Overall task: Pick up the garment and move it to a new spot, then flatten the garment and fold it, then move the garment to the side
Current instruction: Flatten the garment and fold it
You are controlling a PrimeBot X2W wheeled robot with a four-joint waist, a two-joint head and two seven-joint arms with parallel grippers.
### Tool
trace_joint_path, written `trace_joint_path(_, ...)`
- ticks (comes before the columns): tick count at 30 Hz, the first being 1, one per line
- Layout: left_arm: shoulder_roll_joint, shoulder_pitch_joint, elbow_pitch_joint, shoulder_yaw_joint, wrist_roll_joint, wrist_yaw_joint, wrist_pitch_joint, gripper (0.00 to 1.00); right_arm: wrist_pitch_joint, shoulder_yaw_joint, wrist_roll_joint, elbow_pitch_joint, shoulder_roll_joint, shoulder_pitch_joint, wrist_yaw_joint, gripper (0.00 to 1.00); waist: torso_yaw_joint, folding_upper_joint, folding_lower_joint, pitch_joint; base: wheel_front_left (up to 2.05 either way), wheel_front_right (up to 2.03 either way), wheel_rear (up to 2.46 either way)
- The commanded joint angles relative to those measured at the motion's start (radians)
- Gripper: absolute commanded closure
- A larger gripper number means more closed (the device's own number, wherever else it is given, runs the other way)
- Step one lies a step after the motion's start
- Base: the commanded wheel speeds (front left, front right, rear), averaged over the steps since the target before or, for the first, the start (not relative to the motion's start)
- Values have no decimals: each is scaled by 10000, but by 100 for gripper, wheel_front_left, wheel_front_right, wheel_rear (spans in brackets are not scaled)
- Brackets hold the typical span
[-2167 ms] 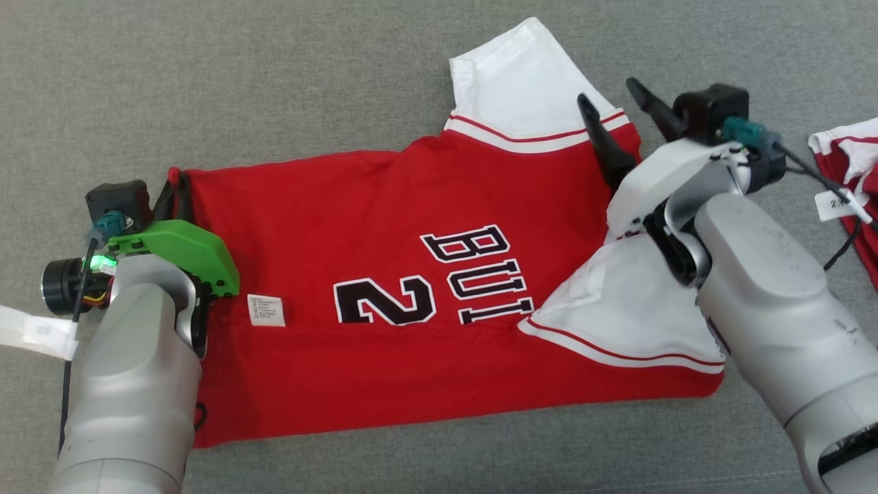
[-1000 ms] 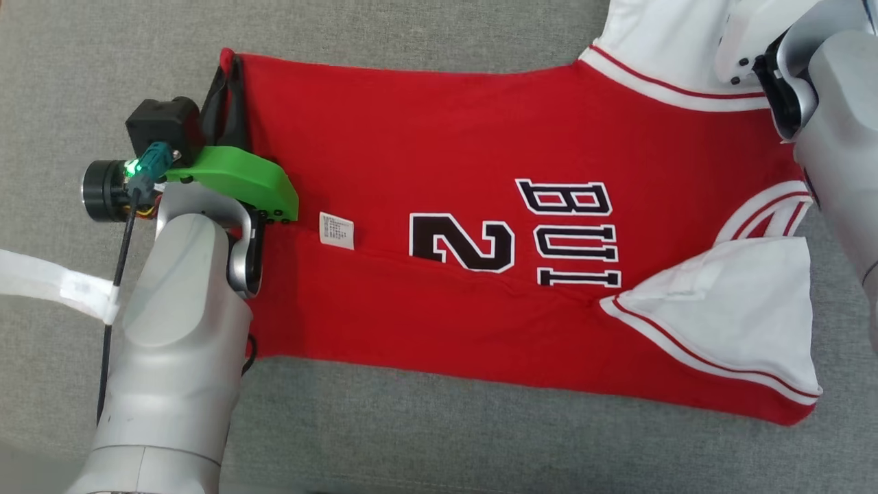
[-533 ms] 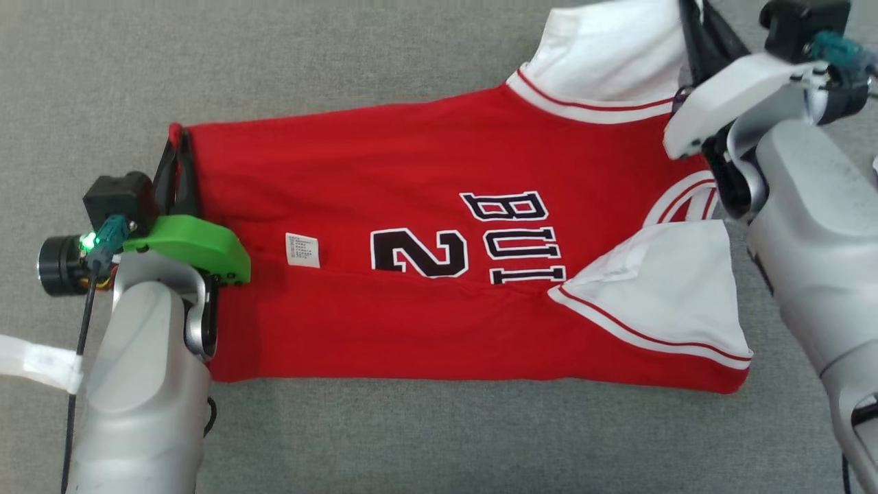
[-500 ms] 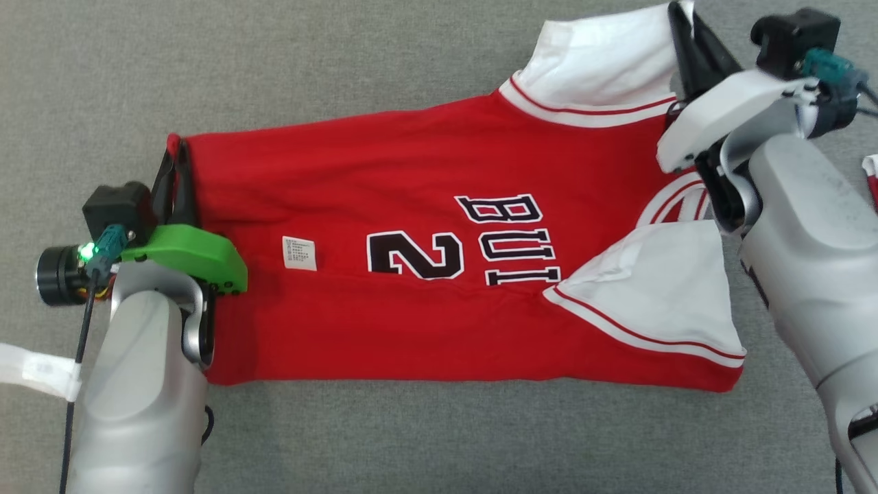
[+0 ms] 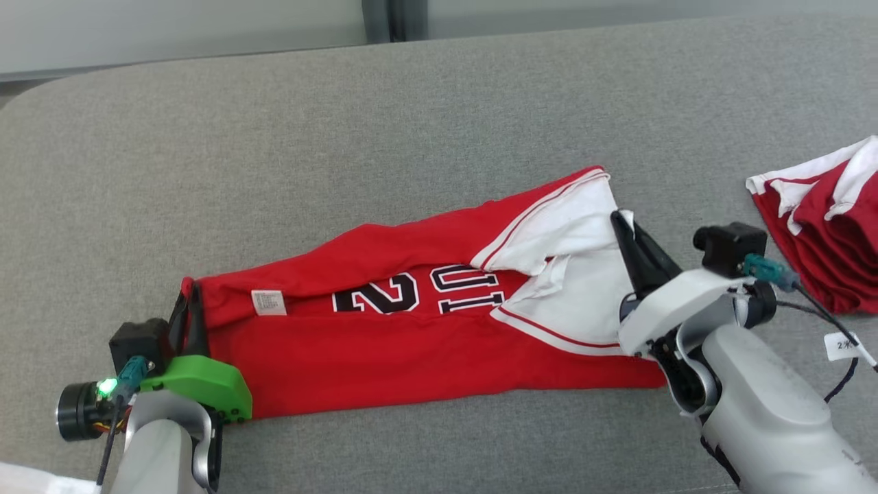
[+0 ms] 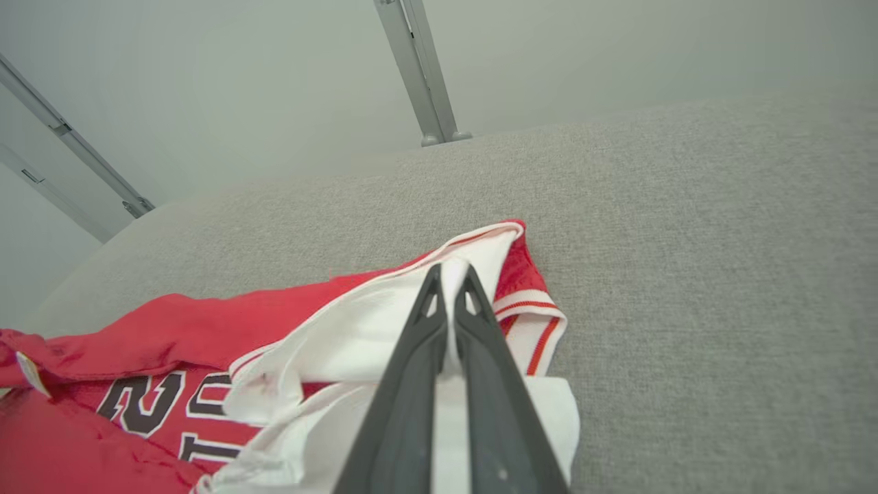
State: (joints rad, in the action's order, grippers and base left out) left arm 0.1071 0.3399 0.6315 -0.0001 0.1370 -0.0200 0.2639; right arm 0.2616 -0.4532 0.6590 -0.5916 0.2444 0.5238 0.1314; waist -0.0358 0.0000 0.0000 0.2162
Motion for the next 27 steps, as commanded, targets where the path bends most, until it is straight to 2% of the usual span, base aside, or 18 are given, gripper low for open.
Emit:
trace_joint_path(1,-15,-385,-141,122,-32,61,0,100,42,33,105,58,-36,-317,-15,100,-294,0,0,-509,0,0,0)
trace_joint_path(10,-278,-1522,-902,704,-92,184,-1,100,43,489,223,-66,-336,-1299,-15,100,-240,0,0,-853,0,0,0)
trace_joint_path(11,-292,-1678,-892,814,-182,242,1,91,43,512,197,-210,-417,-1464,-14,100,-219,0,0,-915,0,0,0)
trace_joint_path(12,-317,-1742,-842,861,-140,252,-1,63,43,500,166,-305,-433,-1512,-15,100,-206,0,0,-945,0,0,0)
trace_joint_path(13,-352,-1820,-778,902,-112,242,1,19,43,535,196,-467,-478,-1566,-14,100,-195,0,0,-973,0,0,0)
trace_joint_path(14,-378,-1858,-746,938,-116,242,1,0,43,609,201,-564,-508,-1567,-15,65,-185,0,0,-991,0,0,0)
trace_joint_path(15,-402,-1905,-761,1008,-101,324,1,0,43,648,151,-628,-540,-1560,-14,0,-164,0,0,-1008,0,0,0)
trace_joint_path(22,-531,-2495,-1335,1210,-238,820,1,0,43,1423,-243,-692,-870,-1557,-12,0,107,0,0,-1048,0,0,0)
trace_joint_path(27,-548,-2647,-1393,909,-12,837,-1,0,33,1384,-721,-1872,-1061,-1398,-11,0,535,0,0,-1033,0,0,0)
